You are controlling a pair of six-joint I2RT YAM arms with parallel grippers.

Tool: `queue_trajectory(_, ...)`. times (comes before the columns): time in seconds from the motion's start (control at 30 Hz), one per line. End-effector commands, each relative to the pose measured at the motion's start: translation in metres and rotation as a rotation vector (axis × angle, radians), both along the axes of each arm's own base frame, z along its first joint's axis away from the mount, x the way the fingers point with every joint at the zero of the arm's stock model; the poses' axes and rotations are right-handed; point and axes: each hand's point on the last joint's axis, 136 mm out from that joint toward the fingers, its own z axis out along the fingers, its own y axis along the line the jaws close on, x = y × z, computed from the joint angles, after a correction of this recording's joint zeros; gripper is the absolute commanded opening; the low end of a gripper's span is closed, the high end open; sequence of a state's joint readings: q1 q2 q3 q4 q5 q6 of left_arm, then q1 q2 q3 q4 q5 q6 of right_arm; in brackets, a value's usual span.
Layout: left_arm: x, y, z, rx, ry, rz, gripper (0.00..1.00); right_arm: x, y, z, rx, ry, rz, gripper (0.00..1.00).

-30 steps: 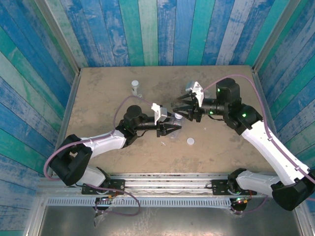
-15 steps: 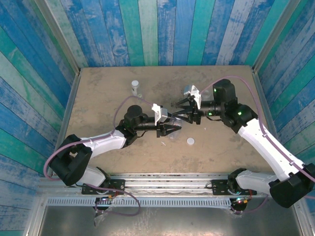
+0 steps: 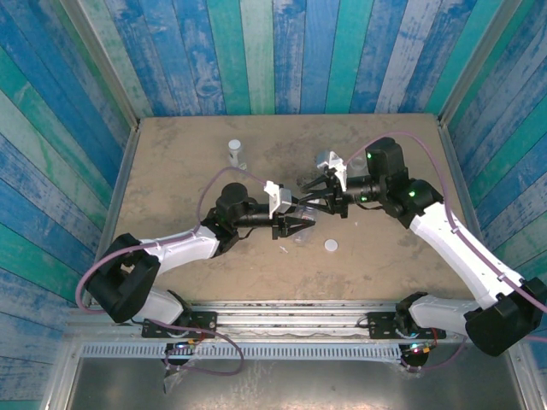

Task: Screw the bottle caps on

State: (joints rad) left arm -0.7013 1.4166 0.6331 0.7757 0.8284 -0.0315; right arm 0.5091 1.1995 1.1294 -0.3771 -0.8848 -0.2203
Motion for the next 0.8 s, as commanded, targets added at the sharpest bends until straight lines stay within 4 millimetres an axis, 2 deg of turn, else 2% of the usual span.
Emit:
queue_trajectory(0.0, -0.001, 0.003, 0.024, -0.043, -0.056, 0.013, 0.47, -0.005, -0.001, -0.005, -0.005, 0.028, 0.023, 0.24)
queue_trajectory(0.27, 0.009, 0.003, 0.033, -0.065, -0.065, 0.068, 0.47, 0.000, -0.002, -0.011, -0.032, 0.052, -0.011, 0.21)
queue_trajectory(0.47, 0.050, 0.012, 0.045, -0.105, -0.098, 0.315, 0.46, 0.035, -0.009, -0.022, -0.072, 0.131, -0.278, 0.05)
queue_trajectory(0.6, 0.074, 0.014, 0.051, -0.102, -0.138, 0.425, 0.45, 0.050, -0.016, -0.033, -0.086, 0.107, -0.480, 0.02)
queue_trajectory(0.63, 0.080, 0.014, 0.051, -0.094, -0.144, 0.451, 0.45, 0.046, -0.010, -0.036, -0.093, 0.112, -0.492, 0.02)
queue_trajectory(0.77, 0.103, 0.019, 0.051, -0.081, -0.151, 0.569, 0.44, 0.050, -0.014, -0.047, -0.158, 0.084, -0.653, 0.02)
